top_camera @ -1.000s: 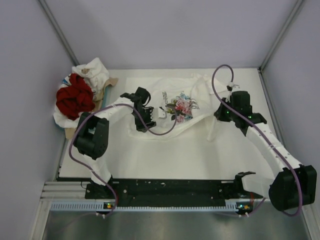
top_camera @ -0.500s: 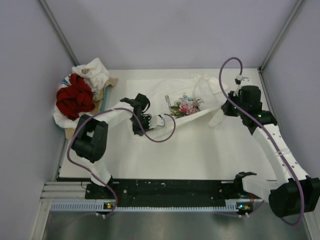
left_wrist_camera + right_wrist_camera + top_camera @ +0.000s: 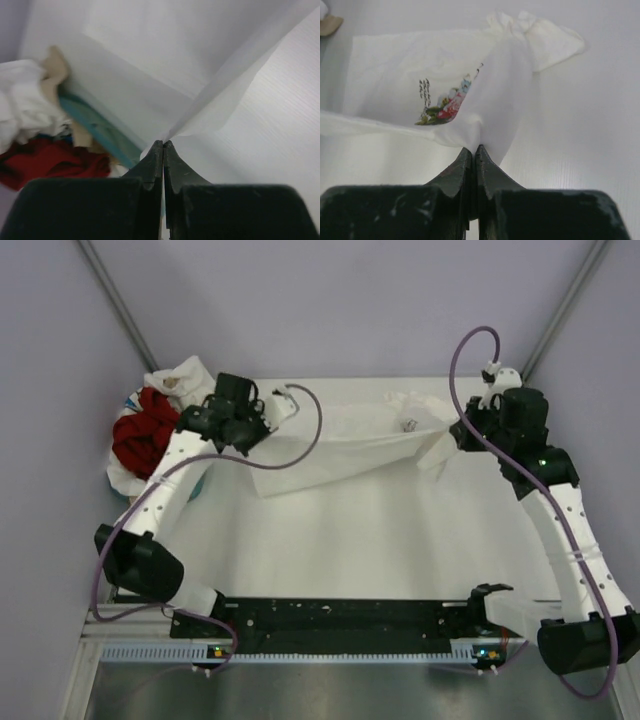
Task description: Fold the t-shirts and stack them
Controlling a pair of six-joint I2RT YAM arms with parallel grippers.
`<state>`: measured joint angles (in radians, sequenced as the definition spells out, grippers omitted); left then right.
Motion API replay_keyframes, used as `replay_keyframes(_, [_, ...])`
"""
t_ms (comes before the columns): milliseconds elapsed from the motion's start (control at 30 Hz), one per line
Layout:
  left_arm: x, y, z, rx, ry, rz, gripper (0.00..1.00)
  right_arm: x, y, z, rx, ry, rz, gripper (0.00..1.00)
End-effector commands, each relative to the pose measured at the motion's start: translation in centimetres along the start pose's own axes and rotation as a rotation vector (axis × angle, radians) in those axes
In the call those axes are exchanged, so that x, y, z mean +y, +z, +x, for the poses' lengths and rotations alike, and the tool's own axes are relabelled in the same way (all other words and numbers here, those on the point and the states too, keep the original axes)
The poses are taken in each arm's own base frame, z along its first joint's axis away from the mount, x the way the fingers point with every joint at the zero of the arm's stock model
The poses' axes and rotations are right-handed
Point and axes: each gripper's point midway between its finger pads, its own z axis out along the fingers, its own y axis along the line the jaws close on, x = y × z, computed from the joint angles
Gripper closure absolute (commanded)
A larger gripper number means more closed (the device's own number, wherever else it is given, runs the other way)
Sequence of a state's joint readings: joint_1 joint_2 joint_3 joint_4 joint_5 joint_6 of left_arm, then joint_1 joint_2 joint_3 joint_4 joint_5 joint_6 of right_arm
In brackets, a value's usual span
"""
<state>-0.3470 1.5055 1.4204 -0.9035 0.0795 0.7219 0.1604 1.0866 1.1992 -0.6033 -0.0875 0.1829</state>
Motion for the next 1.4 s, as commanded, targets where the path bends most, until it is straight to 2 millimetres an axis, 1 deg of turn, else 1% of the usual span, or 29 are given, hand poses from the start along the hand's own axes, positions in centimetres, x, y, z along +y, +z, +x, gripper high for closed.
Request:
replay_keyframes(0, [7.6, -13.9, -3.9, -0.199, -0.135, -0.373, 1.0, 1.7, -5.7, -8.4, -0.242, -0.085, -0.041, 1.0])
replay_keyframes(33, [7.6, -16.0, -4.2, -0.223, -0.124, -0.4, 1.0, 2.4, -7.3, -9.9, -0.288, -0.113, -0.064, 1.0])
replay_keyframes(67, [7.6, -17.9, -4.4, -0.248, -0.12, -0.426, 1.0, 2.7, -8.2, -10.3, -0.302, -0.138, -0.078, 1.0])
replay_keyframes(100, [7.6, -20.0, -4.4, -0.27, -0.121, -0.458, 1.0, 3.8, -9.9, -11.5, -0.336, -0.167, -0.121, 1.0])
replay_keyframes(200, [7.2, -24.8, -4.1, -0.307, -0.134, -0.531, 1.0, 6.7, -13.6, -12.4, -0.356, -0.243, -0.261, 1.0])
replay_keyframes(267, [6.7, -28.0, -3.7, -0.345, -0.148, -0.581, 1.0, 8.8, -15.9, -11.9, -0.345, -0.273, -0.379, 1.0])
replay_keyframes(300, [6.4, -29.2, -3.5, -0.358, -0.146, -0.592, 1.0, 9.7, -16.9, -11.4, -0.334, -0.282, -0.432, 1.0])
replay_keyframes(367, [5.7, -30.9, -3.4, -0.388, -0.143, -0.6, 1.0, 10.8, -18.2, -10.5, -0.309, -0.29, -0.505, 1.0])
replay_keyframes(400, [5.3, -31.4, -3.4, -0.403, -0.144, -0.594, 1.0, 11.1, -18.7, -10.0, -0.296, -0.286, -0.529, 1.0])
replay_keyframes(467, [4.6, -31.3, -3.4, -0.414, -0.141, -0.565, 1.0, 11.3, -19.0, -9.4, -0.276, -0.252, -0.539, 1.0])
replay_keyframes(567, [4.8, -29.3, -3.5, -0.388, -0.144, -0.533, 1.0, 10.8, -17.6, -9.0, -0.237, -0.212, -0.516, 1.0])
replay_keyframes(633, [5.7, -27.0, -3.5, -0.354, -0.144, -0.531, 1.0, 9.9, -14.7, -9.0, -0.177, -0.162, -0.467, 1.0])
replay_keyframes(700, [7.0, -24.0, -3.8, -0.312, -0.141, -0.53, 1.0, 9.8, -11.5, -9.5, -0.132, -0.133, -0.466, 1.0])
replay_keyframes(733, [8.0, -23.0, -4.2, -0.305, -0.136, -0.545, 1.0, 9.7, -9.4, -10.0, -0.11, -0.117, -0.462, 1.0])
replay_keyframes(767, [9.2, -21.5, -4.6, -0.284, -0.133, -0.562, 1.0, 9.6, -7.9, -11.0, -0.106, -0.108, -0.458, 1.0])
replay_keyframes(833, [12.3, -20.2, -6.2, -0.278, -0.143, -0.625, 1.0, 9.3, -3.9, -13.8, -0.102, -0.098, -0.432, 1.0])
replay_keyframes(867, [14.0, -19.8, -7.3, -0.281, -0.151, -0.654, 1.0, 8.8, -2.8, -16.1, -0.139, -0.096, -0.4, 1.0])
replay_keyframes(900, [15.4, -19.9, -8.5, -0.297, -0.164, -0.678, 1.0, 8.7, -2.5, -19.3, -0.203, -0.094, -0.388, 1.0])
replay_keyframes(933, [17.0, -20.3, -9.9, -0.317, -0.173, -0.703, 1.0, 8.2, -1.8, -21.3, -0.234, -0.071, -0.387, 1.0])
replay_keyframes(967, [18.2, -21.8, -11.3, -0.356, -0.18, -0.741, 1.0, 7.7, -1.7, -23.5, -0.274, -0.028, -0.392, 1.0])
replay_keyframes(1000, [19.3, -22.5, -12.4, -0.38, -0.188, -0.767, 1.0, 7.2, -2.2, -25.4, -0.314, 0.02, -0.4, 1.0])
replay_keyframes(1033, [20.5, -23.1, -13.5, -0.402, -0.19, -0.805, 1.0, 7.0, -3.2, -27.2, -0.364, 0.042, -0.416, 1.0])
replay_keyframes(1067, [21.3, -24.7, -14.0, -0.423, -0.187, -0.861, 1.0, 6.2, -4.4, -28.9, -0.422, 0.053, -0.416, 1.0])
replay_keyframes(1133, [21.9, -27.7, -14.5, -0.45, -0.162, -0.973, 1.0, 6.3, -7.0, -30.7, -0.52, 0.024, -0.426, 1.0])
replay_keyframes(1167, [22.0, -28.2, -14.5, -0.459, -0.153, -1.008, 1.0, 6.7, -8.8, -31.4, -0.576, -0.016, -0.433, 1.0])
replay_keyframes(1233, [21.4, -29.1, -14.3, -0.495, -0.139, -1.037, 1.0, 7.8, -11.2, -31.3, -0.639, -0.09, -0.469, 1.0])
replay_keyframes(1267, [20.9, -28.9, -13.9, -0.496, -0.132, -1.031, 1.0, 8.4, -12.3, -31.0, -0.657, -0.126, -0.486, 1.0])
replay_keyframes(1333, [20.1, -28.3, -13.3, -0.491, -0.117, -1.005, 1.0, 9.4, -14.0, -29.6, -0.646, -0.183, -0.527, 1.0])
replay_keyframes(1367, [19.6, -27.4, -12.9, -0.477, -0.11, -0.985, 1.0, 9.8, -13.7, -28.4, -0.611, -0.205, -0.561, 1.0])
